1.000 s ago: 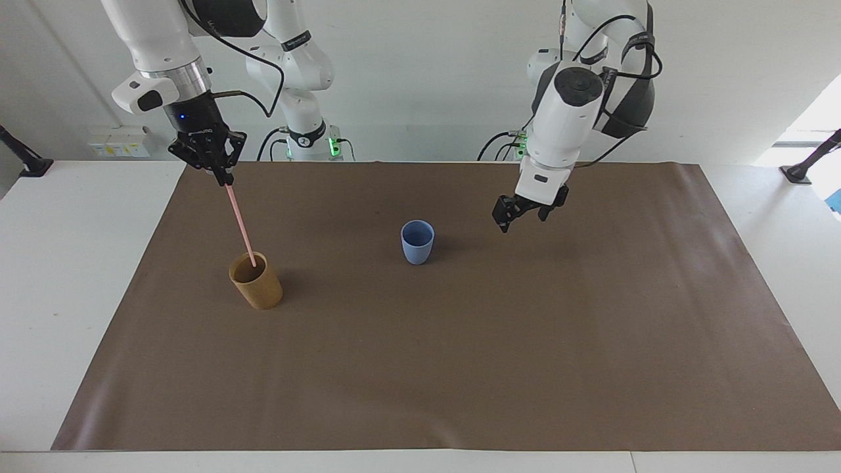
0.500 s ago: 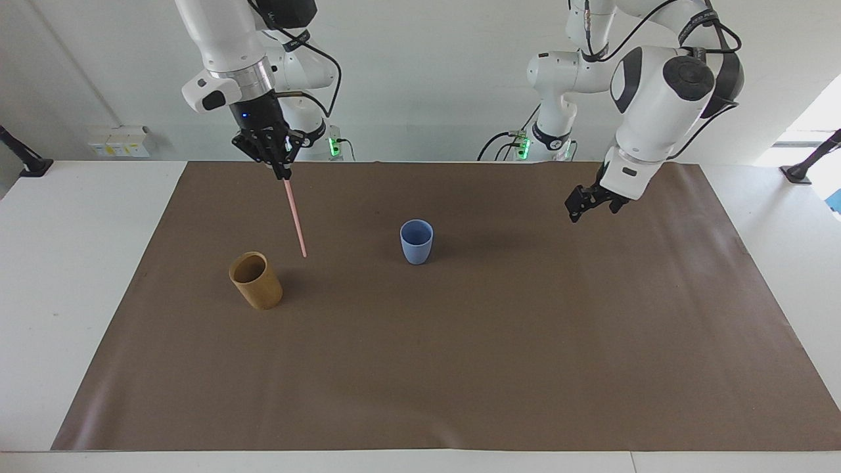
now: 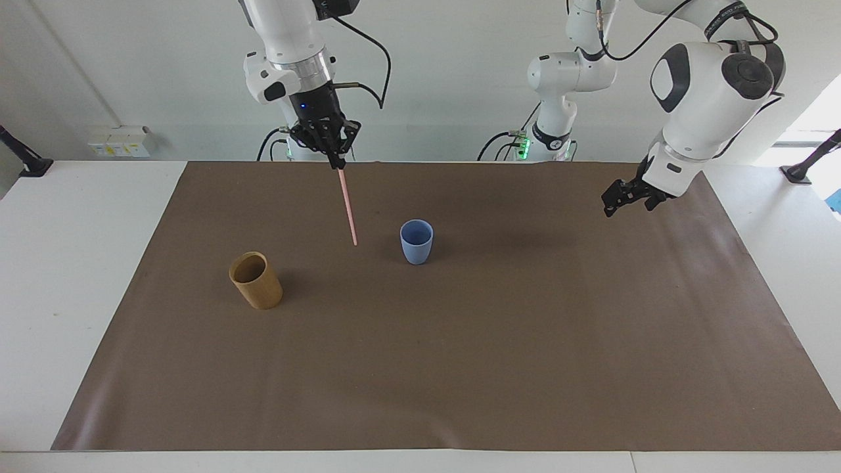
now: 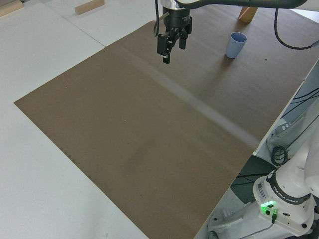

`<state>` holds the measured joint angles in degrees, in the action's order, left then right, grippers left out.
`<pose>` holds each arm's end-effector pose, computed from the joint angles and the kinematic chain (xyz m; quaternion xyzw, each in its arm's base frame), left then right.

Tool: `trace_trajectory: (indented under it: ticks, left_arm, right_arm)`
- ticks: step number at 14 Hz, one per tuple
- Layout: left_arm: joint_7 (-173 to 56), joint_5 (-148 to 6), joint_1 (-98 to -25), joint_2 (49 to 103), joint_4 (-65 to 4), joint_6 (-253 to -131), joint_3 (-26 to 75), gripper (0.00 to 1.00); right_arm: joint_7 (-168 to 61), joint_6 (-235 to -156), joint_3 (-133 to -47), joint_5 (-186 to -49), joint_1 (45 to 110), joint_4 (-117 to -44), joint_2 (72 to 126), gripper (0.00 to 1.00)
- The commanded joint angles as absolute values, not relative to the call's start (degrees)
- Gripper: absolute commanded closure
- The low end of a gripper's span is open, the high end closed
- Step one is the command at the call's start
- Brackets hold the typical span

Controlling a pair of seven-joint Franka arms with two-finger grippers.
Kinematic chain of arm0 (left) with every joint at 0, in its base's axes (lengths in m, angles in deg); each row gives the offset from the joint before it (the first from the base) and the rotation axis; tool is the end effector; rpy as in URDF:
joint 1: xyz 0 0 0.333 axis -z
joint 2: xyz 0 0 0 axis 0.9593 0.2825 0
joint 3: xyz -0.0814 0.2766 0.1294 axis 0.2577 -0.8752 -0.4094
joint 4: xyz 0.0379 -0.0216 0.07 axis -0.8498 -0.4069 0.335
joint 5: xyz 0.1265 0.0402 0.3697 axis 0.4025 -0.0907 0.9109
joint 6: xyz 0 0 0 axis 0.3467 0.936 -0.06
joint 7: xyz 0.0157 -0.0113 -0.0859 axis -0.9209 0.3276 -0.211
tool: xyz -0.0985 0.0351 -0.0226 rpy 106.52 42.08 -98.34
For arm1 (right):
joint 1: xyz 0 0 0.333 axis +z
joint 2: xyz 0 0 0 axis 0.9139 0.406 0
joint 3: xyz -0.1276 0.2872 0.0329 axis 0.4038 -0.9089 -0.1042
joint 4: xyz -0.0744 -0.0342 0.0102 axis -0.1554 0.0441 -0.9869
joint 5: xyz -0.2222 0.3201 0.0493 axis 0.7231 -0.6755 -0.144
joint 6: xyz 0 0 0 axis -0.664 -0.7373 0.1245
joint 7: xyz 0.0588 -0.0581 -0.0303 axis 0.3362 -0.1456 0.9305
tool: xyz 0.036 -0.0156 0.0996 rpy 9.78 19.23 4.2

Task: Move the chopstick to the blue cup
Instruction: 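Carry the chopstick to the blue cup while the left gripper withdraws, then lower the pink chopstick into the blue cup and open the right gripper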

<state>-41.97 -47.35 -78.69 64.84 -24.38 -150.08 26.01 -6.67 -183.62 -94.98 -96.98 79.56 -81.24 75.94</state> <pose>0.5461 0.0034 0.5327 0.9985 -0.0031 -0.0523 0.0125 0.4720 0.2494 0.6067 -0.9852 0.1334 -0.0308 0.1032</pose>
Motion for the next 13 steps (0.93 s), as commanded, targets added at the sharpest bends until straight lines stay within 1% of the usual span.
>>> trace_trajectory:
  ticks: [1,5,7,9,11,13]
  left_arm:
    - [-40.47,-46.98,-79.57,63.72,-20.72,-146.48,26.9,0.0]
    - [-40.65,-47.24,-79.66,63.81,-12.1,-140.42,26.81,0.0]
    - [-40.65,-46.98,-79.57,63.81,-9.29,-137.17,26.46,0.0]
    - [-40.65,-46.8,-79.48,63.81,-7.26,-134.35,26.46,0.0]
    - [-40.47,-47.32,-79.57,62.42,-7.95,-135.39,26.9,0.0]
    - [-40.3,-47.33,-79.57,61.53,-9.62,-135.57,26.82,0.0]
  right_arm:
    - [-3.39,-184.46,-94.82,-98.26,82.64,-81.22,77.43,1.0]
    - [-2.67,-184.2,-94.91,-98.26,83.97,-82.98,76.99,1.0]
    - [-3.89,-184.81,-94.91,-98.17,84.06,-83.85,77.43,1.0]
    - [-7.13,-186.56,-94.91,-98.26,84.06,-86.39,77.34,1.0]
    - [-9.17,-188.67,-94.91,-98.26,84.15,-87.28,77.43,1.0]
    - [-9.26,-190.08,-94.91,-98.17,85.72,-87.55,78.56,1.0]
